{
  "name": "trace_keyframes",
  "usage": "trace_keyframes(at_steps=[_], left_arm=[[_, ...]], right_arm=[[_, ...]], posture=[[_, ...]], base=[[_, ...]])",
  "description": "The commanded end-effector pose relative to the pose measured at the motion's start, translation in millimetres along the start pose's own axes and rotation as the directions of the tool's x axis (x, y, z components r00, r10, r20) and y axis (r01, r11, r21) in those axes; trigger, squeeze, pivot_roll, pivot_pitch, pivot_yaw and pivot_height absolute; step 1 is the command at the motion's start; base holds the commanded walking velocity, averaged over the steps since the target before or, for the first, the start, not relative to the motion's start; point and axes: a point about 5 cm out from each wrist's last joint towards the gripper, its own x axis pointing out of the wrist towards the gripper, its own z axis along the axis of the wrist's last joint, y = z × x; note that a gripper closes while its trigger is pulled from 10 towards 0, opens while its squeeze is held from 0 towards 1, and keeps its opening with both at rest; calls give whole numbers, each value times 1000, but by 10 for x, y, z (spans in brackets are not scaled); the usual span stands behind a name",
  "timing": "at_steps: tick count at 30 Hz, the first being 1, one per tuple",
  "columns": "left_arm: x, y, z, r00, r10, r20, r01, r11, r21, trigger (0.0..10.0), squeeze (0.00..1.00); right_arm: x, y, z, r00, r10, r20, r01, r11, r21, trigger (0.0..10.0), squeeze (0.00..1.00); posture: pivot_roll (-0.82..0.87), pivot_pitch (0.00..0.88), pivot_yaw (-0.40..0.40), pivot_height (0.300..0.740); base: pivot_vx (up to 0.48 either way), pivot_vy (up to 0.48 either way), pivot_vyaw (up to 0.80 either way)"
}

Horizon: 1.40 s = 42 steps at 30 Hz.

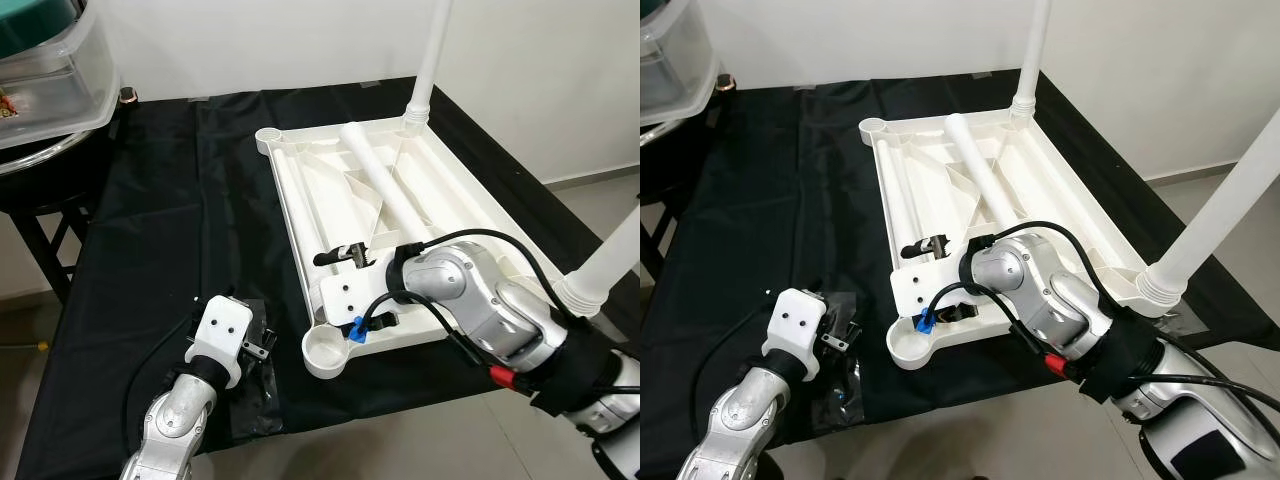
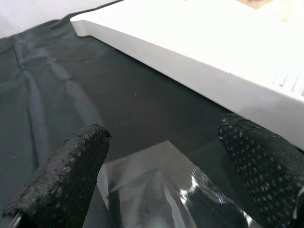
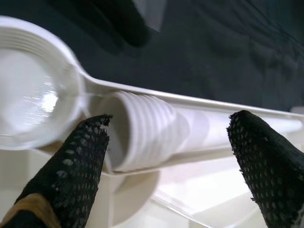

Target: Building children table

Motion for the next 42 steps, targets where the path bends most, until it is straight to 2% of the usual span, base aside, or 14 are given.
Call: trace_keyframes(at_steps=[1, 18, 23, 27, 32, 39, 40, 41, 42], left_arm=[[-37, 11, 2, 1000, 8, 6, -8, 1000, -9, 10000, 0], [-77, 3, 18, 1000, 26, 8, -26, 1000, -18, 10000, 0], [-84, -4, 28, 999, 32, 11, -32, 999, -19, 10000, 0], [-89, -12, 38, 999, 36, 13, -35, 999, -22, 10000, 0], [-93, -17, 50, 999, 43, 17, -43, 999, -24, 10000, 0], [-96, -19, 55, 999, 46, 18, -46, 999, -24, 10000, 0], [-98, -23, 60, 999, 47, 19, -46, 999, -26, 10000, 0], [-98, -23, 60, 999, 47, 19, -46, 999, -26, 10000, 0], [-99, -27, 64, 999, 48, 20, -47, 999, -27, 10000, 0]], right_arm=[[22, -53, 11, 999, -35, -5, 35, 999, -15, 10000, 0], [116, -168, 32, 993, -119, 7, 119, 993, -10, 10000, 0], [237, -82, 53, 994, -113, 10, 113, 994, -7, 10000, 0], [345, 3, 39, 993, -115, -26, 115, 993, -26, 10000, 0], [422, 50, -21, 981, -151, -125, 144, 988, -61, 10000, 0], [457, 101, -19, 980, -141, -141, 135, 990, -49, 10000, 0], [485, 112, -14, 976, -153, -153, 148, 988, -44, 4902, 0], [485, 112, -14, 976, -153, -153, 148, 988, -44, 4902, 0], [517, 112, -14, 970, -175, -167, 172, 984, -37, 0, 0]], posture=[[-10, 120, -25, 740], [-3, 136, -37, 740], [0, 141, -43, 740], [-3, 145, -48, 740], [-4, 150, -52, 740], [-9, 154, -57, 740], [-11, 156, -61, 740], [-11, 156, -61, 740], [-11, 156, -62, 740]], base=[[0, 0, 0], [0, 0, 0], [0, 0, 0], [0, 0, 0], [0, 0, 0], [0, 0, 0], [0, 0, 0], [0, 0, 0], [0, 0, 0]])
